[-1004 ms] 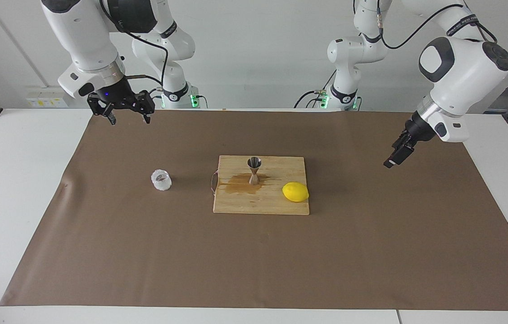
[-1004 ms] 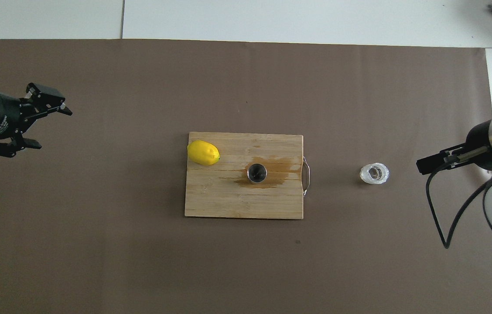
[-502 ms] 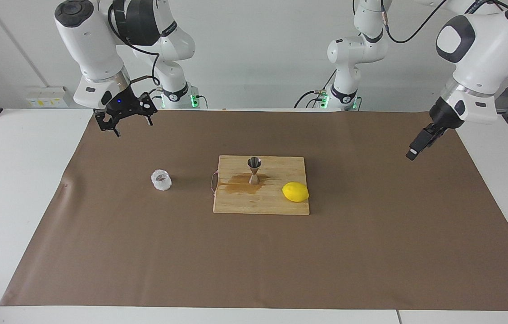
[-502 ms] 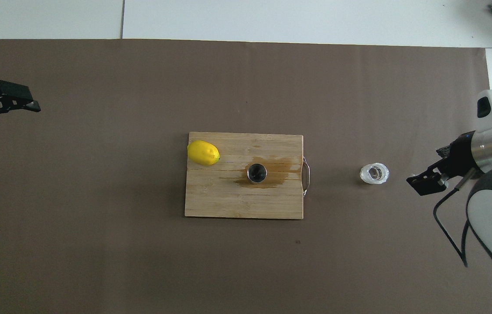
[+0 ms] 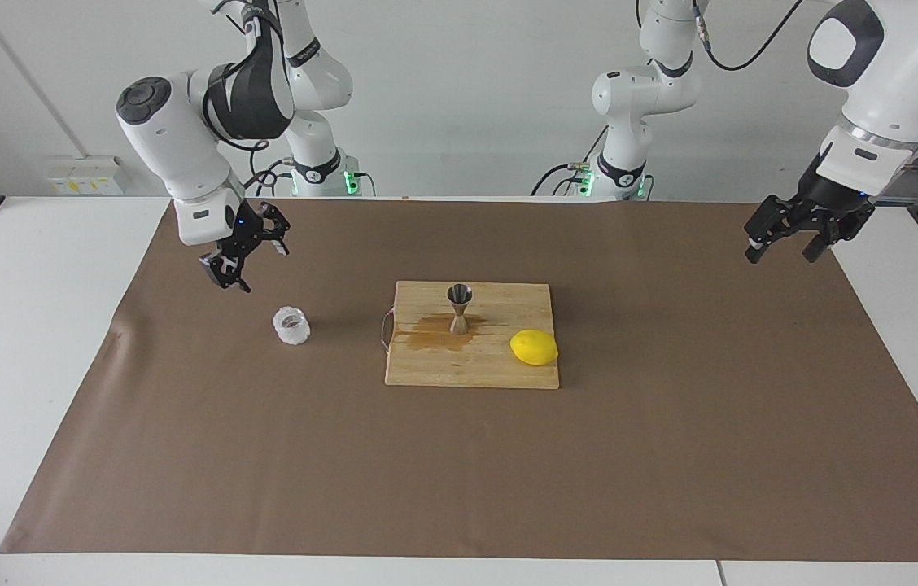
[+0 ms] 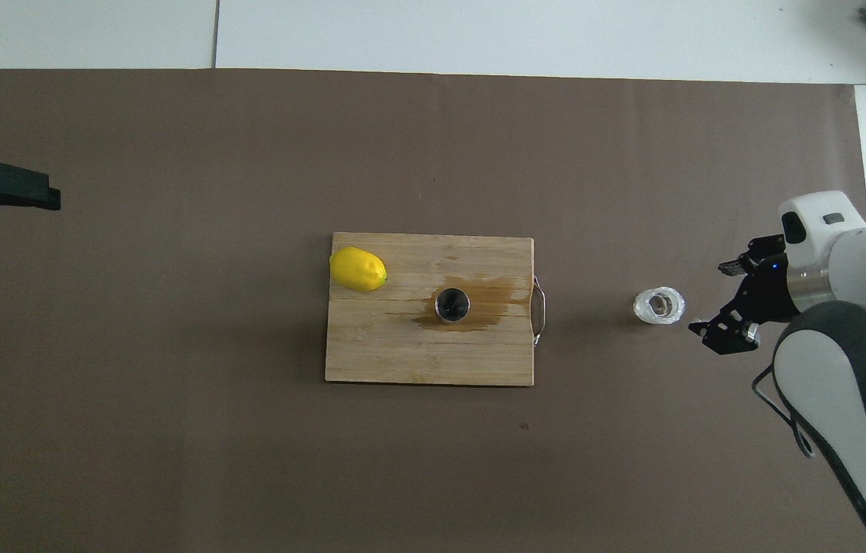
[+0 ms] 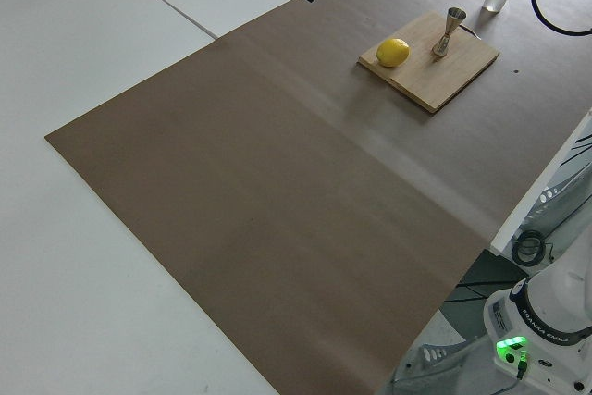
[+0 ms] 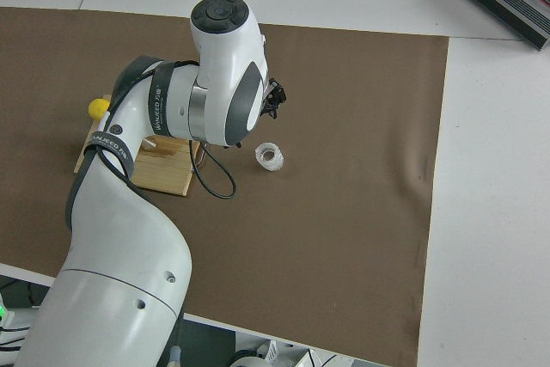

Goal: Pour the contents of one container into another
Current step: 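Move the open right gripper to the small white cup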

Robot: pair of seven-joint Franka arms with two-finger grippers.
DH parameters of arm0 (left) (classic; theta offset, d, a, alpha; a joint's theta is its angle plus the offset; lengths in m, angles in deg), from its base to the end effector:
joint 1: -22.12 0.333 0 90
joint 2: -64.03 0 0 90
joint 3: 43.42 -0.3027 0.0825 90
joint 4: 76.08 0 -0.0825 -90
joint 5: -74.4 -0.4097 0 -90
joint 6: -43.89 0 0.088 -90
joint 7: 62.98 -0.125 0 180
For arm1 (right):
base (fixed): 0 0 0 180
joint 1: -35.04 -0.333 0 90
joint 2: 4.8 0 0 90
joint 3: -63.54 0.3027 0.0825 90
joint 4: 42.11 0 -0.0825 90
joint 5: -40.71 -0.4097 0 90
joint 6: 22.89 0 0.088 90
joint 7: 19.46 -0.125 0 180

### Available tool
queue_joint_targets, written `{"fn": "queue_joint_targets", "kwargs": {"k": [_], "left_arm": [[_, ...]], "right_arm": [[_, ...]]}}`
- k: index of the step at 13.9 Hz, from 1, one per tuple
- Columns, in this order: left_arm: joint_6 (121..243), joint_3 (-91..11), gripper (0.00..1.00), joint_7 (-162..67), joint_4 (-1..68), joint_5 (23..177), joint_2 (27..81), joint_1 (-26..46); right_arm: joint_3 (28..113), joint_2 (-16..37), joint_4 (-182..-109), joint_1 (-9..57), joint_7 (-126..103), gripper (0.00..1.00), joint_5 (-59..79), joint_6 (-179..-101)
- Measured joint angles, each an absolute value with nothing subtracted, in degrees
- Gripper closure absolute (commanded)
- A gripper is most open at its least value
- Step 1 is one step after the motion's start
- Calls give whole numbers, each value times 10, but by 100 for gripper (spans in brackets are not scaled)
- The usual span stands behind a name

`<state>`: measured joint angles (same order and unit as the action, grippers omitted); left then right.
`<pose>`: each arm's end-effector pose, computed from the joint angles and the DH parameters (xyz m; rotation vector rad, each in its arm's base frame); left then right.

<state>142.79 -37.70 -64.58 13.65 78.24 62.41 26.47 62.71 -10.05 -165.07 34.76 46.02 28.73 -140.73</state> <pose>0.6059 -0.0211 0.5941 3.0648 -0.0699 0.2027 0.5446 0.0091 0.4011 -2.5917 -1.4763 -0.1545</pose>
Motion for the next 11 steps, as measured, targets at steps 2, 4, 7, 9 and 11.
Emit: {"fn": "queue_joint_targets", "kwargs": {"k": [2,4,7,9,11], "left_arm": [[1418,-394,0,-656,132,781,625,236],[1397,-403,0,-658,128,781,632,213],[1368,-403,0,-659,127,781,646,206],[1357,-404,0,-662,127,781,652,205],[1344,-405,0,-666,127,778,653,205]], "right_arm": [[626,-80,-1675,367,548,0,249,-1451],[625,-60,-1692,382,619,0,215,-1485],[625,-35,-1712,390,711,0,157,-1525],[624,-20,-1720,394,758,0,128,-1535],[624,-10,-1723,397,783,0,119,-1544]]}}
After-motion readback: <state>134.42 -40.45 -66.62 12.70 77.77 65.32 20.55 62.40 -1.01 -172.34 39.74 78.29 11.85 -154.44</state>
